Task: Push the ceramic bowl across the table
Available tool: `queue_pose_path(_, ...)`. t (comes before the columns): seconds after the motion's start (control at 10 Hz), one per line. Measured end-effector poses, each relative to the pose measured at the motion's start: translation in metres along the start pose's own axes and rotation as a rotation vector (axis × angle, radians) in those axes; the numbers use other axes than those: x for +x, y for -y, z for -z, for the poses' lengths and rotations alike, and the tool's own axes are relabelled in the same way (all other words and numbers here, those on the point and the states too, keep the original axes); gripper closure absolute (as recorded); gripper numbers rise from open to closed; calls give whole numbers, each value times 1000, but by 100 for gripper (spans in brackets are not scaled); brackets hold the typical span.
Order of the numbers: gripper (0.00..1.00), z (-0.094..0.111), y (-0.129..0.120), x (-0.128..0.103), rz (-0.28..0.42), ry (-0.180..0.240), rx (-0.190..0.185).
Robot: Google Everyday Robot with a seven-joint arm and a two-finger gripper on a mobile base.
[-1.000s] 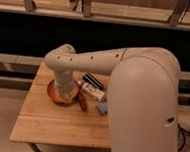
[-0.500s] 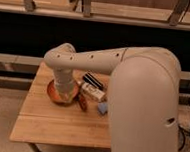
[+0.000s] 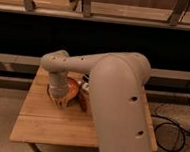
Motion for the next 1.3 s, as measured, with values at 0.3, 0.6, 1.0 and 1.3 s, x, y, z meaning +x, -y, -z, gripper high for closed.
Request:
queue_pose_path(0.3,100,-31,-5,-25,26,-115,6)
queue_pose_path(0.6,100,-62,-7,-52,57,-201,16)
queue_pose_path(1.0,100,-55,-7,-115,135,-2,36)
queue_pose_path(1.3,100,-7,-9,-140,218,260,43)
